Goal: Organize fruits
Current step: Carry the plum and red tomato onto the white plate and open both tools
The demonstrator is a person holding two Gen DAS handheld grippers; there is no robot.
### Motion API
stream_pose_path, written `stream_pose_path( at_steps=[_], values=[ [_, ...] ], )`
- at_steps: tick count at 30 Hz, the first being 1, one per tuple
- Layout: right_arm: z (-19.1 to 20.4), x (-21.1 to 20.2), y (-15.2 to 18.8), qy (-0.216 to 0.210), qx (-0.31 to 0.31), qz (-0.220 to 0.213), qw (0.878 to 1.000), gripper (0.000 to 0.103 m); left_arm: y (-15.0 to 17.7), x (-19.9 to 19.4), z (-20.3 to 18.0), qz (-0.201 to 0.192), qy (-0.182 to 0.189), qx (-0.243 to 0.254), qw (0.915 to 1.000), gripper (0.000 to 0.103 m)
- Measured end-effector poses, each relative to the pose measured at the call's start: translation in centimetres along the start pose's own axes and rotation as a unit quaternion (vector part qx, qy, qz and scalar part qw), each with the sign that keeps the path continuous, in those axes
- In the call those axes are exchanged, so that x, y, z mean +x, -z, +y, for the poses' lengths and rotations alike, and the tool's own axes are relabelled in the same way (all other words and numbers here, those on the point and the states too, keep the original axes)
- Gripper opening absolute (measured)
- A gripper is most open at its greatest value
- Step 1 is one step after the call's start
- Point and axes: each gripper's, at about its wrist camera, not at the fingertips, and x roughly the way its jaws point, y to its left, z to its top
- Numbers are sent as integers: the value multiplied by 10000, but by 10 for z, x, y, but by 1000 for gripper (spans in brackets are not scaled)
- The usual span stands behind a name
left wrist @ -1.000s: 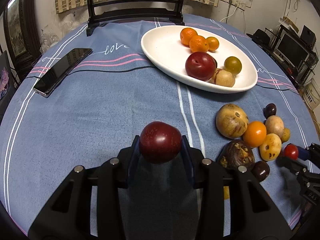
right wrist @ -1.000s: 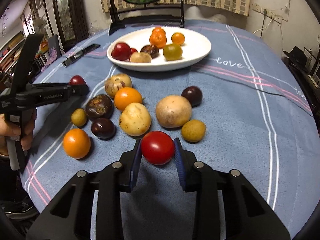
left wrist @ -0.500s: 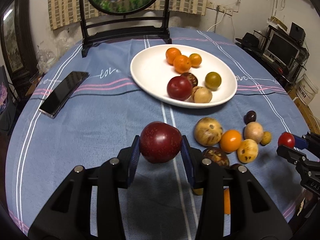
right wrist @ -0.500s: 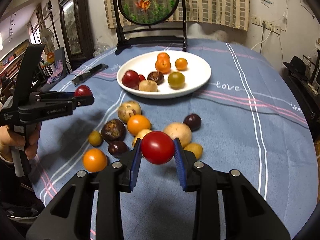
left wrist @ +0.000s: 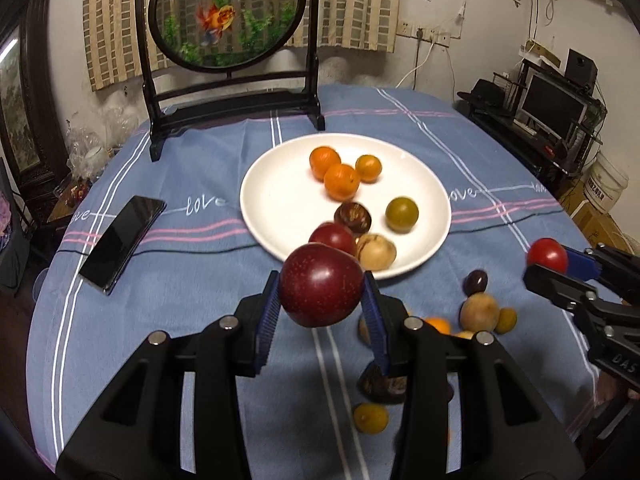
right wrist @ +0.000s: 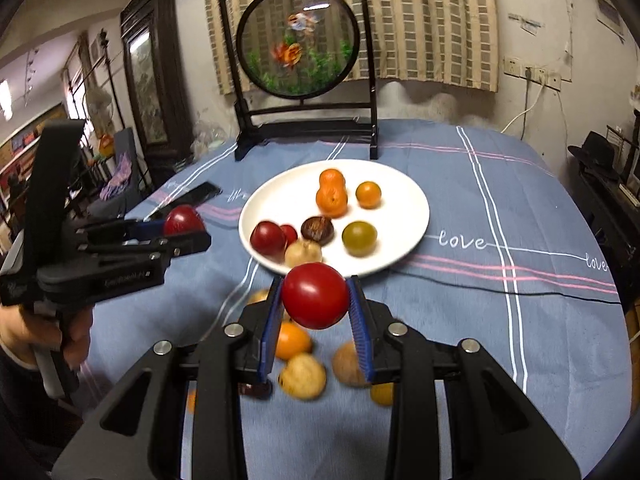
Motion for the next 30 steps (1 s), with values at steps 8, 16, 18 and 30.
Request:
stream_pose_path(
  at_steps=[8, 16, 18, 30],
  values=[
    [2, 29, -22, -69, 110, 14, 9999, 33, -17, 23, 1, 85, 33, -210, 9997, 41],
    [2, 75, -41, 110, 115, 273, 9995, 33, -42, 64, 8, 256, -106, -430, 9987, 41],
    [-1, 88, -44, 142, 130, 371, 9991, 33, -47, 75, 11, 314, -137, -536, 9980, 41],
    [-34, 125, -28, 13, 864, 739, 9935, 56, -44, 106, 17, 150, -378, -675, 9969, 67]
  ],
)
